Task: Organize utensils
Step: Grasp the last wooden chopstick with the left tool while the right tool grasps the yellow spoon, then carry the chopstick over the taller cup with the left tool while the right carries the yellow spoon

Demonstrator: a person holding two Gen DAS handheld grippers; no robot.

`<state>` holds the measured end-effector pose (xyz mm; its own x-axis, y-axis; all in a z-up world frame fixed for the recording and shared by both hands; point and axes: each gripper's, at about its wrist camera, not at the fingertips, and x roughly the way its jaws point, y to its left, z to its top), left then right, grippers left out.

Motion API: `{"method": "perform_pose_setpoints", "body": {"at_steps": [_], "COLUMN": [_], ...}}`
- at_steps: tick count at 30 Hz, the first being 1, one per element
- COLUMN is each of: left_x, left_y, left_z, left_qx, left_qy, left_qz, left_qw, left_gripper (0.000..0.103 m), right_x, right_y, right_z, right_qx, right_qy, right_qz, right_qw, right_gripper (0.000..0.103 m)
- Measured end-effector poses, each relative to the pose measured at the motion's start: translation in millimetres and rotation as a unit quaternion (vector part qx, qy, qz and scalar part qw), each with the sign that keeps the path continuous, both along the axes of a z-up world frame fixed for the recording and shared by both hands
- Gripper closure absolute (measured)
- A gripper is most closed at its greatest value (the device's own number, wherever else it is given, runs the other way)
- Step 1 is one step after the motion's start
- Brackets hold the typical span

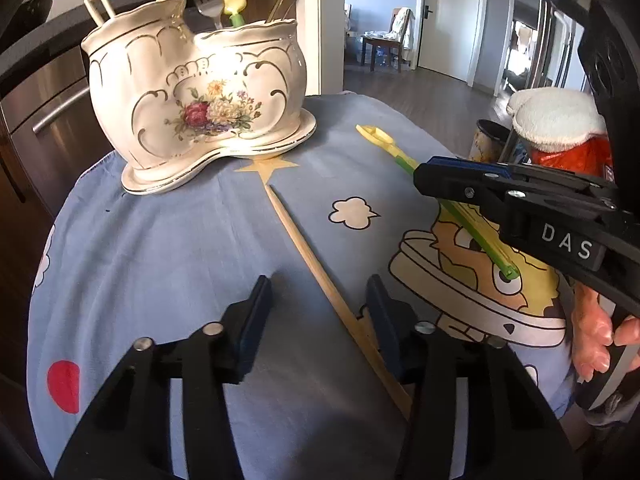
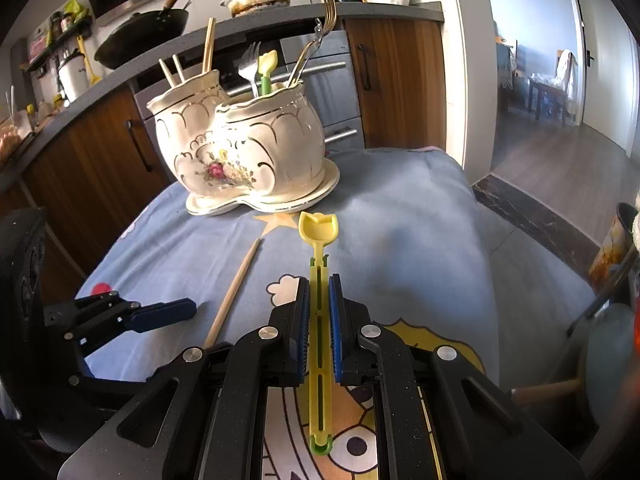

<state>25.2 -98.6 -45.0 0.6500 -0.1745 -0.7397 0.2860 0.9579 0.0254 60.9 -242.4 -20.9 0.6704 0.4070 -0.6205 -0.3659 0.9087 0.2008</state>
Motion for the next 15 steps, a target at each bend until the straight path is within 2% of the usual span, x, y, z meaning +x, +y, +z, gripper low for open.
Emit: {"method": "perform_pose_setpoints", "body": {"at_steps": [6,8,10,15], "left_x": [2.4,4.0,6.1,8.4], "left_y": [0.7,2.6,5.8,16.0], "left_z": [1.6,3.4,5.6,8.9], "left_qx": [0.002,-0.002,-0.003,0.016], "left_qy": [0.011,0.017,0.022,0.041], "left_qz": [-0.006,-0.010,-0.015,-0.034], "left_qw": [0.9999,0.9998,0.9996,0.9985], "left_gripper": [0.087,0.089,0.097,0.097], "right_x": [-1.5,-2.1,-2.3,-3.1], "right_y": [1.7,2.7,3.9,12.0], "right_z": [-0.8,-1.0,-1.7,-5.9], "right_qx": [-0.003,-0.004,-0.006,-0.033], "right_qy": [0.000,0.000,0.001,0.008], "right_qz": [0.005,0.007,0.009,0.024], "right_qw": [1.000,1.000,1.000,0.999], "right_gripper": [0.092,0.092,0.092,0.092]}}
